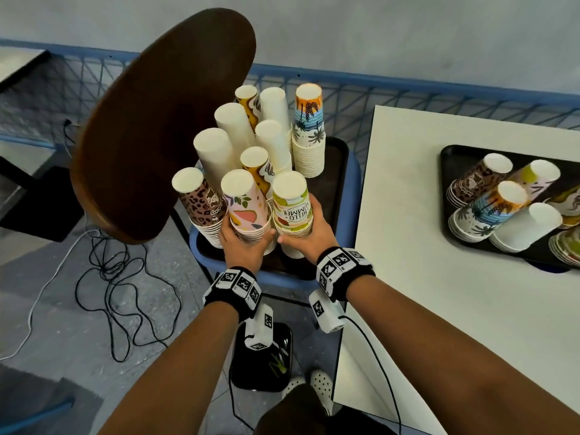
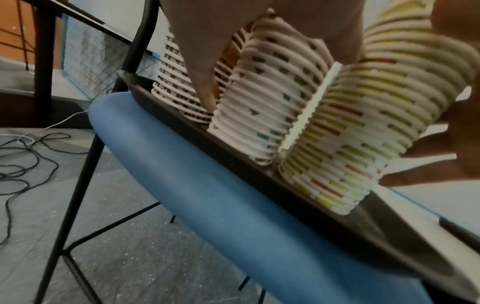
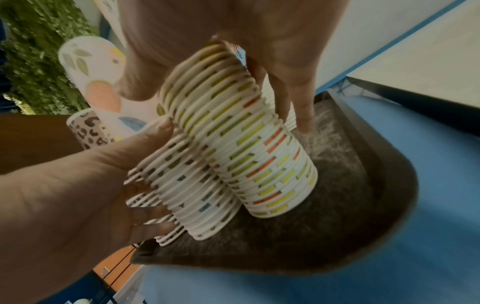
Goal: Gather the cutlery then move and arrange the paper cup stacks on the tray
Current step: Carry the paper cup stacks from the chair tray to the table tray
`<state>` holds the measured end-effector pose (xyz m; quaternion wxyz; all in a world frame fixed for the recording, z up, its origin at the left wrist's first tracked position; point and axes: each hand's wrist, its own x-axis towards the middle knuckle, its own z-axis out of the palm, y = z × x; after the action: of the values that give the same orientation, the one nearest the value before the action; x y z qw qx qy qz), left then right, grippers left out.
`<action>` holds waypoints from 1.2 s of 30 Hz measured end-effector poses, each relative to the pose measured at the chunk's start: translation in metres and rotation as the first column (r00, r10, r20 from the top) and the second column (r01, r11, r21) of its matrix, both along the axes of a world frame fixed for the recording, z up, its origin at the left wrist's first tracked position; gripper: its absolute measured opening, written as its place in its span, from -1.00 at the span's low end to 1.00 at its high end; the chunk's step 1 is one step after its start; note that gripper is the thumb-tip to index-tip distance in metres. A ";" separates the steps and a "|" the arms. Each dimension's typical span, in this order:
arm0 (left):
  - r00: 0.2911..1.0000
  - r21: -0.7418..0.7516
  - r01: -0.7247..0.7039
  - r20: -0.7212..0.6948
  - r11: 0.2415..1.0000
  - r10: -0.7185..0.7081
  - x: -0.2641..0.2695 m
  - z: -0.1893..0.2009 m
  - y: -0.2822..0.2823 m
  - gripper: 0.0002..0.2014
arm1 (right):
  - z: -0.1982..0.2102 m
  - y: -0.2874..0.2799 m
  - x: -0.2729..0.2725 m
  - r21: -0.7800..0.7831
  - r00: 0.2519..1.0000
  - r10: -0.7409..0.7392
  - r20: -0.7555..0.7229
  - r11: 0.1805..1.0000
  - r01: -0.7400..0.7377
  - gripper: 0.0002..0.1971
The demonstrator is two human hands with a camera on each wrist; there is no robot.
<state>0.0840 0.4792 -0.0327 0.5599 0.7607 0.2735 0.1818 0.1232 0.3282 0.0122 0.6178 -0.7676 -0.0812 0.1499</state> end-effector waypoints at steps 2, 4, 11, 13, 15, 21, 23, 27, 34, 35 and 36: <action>0.999 -0.055 0.051 0.008 0.997 -0.050 0.001 -0.006 0.002 0.17 | -0.005 0.001 0.001 -0.015 1.000 -0.013 -0.023 1.000 0.013 0.03; 0.995 -0.075 0.092 -0.022 0.993 -0.094 0.003 -0.010 0.003 0.15 | -0.010 0.002 0.002 -0.043 0.998 -0.034 -0.054 0.999 0.032 0.04; 0.995 -0.142 0.098 0.037 0.985 -0.093 0.011 -0.017 0.005 -0.09 | -0.023 0.008 0.008 -0.204 0.993 -0.082 -0.080 0.977 0.065 -0.02; 0.993 -0.166 0.106 0.067 0.980 -0.096 0.011 -0.016 0.004 -0.11 | -0.023 0.010 0.009 -0.209 0.992 -0.104 -0.067 0.974 0.088 -0.05; 0.990 -0.178 0.122 0.088 0.977 -0.107 0.011 -0.013 0.004 -0.11 | -0.026 0.012 0.009 -0.191 0.991 -0.117 -0.060 0.976 0.104 -0.04; 0.982 -0.229 0.179 0.096 0.957 -0.161 0.011 -0.013 0.007 -0.04 | -0.036 0.010 0.009 -0.121 0.985 -0.158 -0.074 0.981 0.148 -0.03; 0.979 -0.222 0.201 0.085 0.954 -0.187 0.009 -0.015 0.007 -0.12 | -0.035 0.007 0.006 -0.113 0.983 -0.171 -0.070 0.980 0.163 -0.03; 0.962 -0.205 0.268 0.101 0.941 -0.252 0.004 -0.008 0.002 -0.22 | -0.025 -0.005 -0.002 -0.090 0.979 -0.193 -0.067 0.978 0.186 -0.07; 0.917 -0.245 0.399 0.101 0.884 -0.386 -0.002 0.032 -0.026 0.05 | 0.016 -0.044 -0.027 -0.028 0.960 -0.273 -0.066 0.962 0.272 -0.10; 0.901 -0.237 0.433 0.122 0.870 -0.416 -0.001 0.037 -0.032 0.04 | 0.021 -0.052 -0.029 -0.021 0.956 -0.286 -0.057 0.958 0.285 -0.11; 0.883 -0.226 0.470 0.132 0.853 -0.451 0.001 0.043 -0.040 0.02 | 0.027 -0.063 -0.033 -0.021 0.949 -0.311 -0.048 0.951 0.310 -0.12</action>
<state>0.0847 0.4396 0.0103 0.6884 0.7197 0.0833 0.0343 0.0901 0.2655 0.0392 0.6304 -0.7709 0.0571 0.0708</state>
